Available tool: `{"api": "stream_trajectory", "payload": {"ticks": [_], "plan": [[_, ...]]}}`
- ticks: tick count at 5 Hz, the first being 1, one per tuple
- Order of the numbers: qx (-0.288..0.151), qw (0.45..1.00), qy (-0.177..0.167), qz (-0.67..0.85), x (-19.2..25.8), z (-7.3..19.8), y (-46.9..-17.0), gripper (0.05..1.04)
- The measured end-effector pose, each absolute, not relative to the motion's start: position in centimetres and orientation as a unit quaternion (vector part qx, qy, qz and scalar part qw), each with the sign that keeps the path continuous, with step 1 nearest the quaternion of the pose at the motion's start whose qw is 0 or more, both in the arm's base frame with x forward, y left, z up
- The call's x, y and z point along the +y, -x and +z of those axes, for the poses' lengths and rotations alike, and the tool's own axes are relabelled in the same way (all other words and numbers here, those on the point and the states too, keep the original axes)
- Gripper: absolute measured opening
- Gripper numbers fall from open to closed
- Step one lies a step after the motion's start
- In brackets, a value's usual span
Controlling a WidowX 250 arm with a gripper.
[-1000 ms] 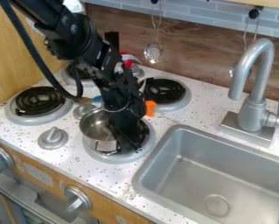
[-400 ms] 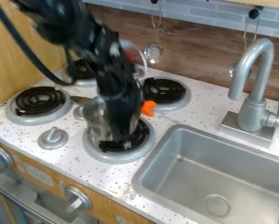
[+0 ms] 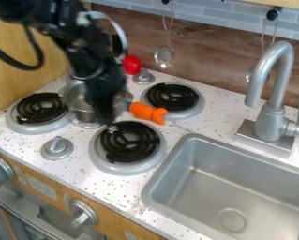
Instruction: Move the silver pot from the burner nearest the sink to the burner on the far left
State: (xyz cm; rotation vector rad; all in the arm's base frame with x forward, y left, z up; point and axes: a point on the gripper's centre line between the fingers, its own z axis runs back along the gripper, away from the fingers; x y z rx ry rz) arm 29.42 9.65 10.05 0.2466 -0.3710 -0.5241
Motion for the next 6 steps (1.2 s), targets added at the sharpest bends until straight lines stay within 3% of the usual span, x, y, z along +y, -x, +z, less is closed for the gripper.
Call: {"api": "stream_trajectory", "payload": {"ticks": [1,2,4,6], "plan": [[-0.187,0.946,-0.142,-0.223,13.0,10.8,-29.4,0.1],[-0.161,0.954,-0.145,-0.205,16.5,8.9,-30.2,0.1],[-0.144,0.96,-0.134,-0.198,21.5,6.0,-32.9,0.1],[-0.136,0.968,-0.126,-0.17,24.1,5.0,-32.3,0.1]]}}
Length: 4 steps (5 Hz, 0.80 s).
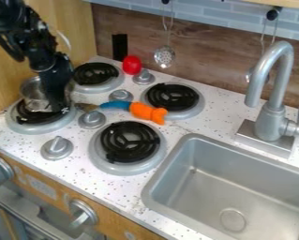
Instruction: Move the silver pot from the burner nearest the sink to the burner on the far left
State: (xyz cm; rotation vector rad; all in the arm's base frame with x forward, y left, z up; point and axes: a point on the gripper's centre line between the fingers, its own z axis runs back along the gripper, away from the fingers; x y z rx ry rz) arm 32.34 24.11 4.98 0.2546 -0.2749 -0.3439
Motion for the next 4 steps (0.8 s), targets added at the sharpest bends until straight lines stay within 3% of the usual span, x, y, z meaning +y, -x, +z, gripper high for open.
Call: {"api": "stream_trajectory", "payload": {"ticks": [3,4], "plan": [[-0.126,0.976,-0.107,-0.14,27.4,3.7,-30.8,0.136],[-0.133,0.974,-0.095,-0.155,27.2,3.3,-30.9,0.347]]}}
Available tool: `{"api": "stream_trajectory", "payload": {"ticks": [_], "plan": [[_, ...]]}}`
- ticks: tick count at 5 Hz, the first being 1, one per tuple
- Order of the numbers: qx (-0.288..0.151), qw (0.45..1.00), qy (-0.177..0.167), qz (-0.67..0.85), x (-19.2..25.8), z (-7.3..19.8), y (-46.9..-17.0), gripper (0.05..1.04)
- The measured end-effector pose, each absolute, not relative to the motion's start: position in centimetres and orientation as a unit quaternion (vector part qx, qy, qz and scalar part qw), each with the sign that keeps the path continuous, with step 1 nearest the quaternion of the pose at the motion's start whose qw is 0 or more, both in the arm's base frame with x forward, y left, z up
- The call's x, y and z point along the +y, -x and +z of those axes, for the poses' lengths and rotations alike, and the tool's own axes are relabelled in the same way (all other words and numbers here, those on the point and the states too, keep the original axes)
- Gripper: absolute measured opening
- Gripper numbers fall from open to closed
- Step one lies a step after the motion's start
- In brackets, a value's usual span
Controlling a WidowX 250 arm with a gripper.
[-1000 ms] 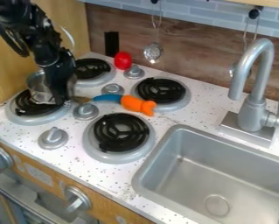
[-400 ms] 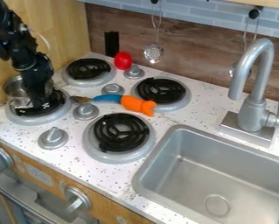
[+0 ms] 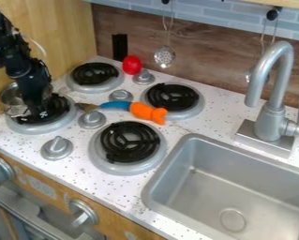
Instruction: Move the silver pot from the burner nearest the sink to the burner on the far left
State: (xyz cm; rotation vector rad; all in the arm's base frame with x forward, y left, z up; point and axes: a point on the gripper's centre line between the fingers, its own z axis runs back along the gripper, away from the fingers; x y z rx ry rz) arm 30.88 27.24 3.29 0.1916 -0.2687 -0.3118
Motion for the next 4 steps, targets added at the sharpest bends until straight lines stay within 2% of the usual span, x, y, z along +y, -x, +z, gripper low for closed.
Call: {"api": "stream_trajectory", "payload": {"ticks": [2,3,4], "plan": [[-0.153,0.965,-0.098,-0.191,25.8,4.3,-31.3,0.885],[-0.191,0.945,-0.135,-0.227,24.5,8.6,-32.0,1.009],[-0.179,0.927,-0.172,-0.281,23.1,10.7,-32.0,1.005]]}}
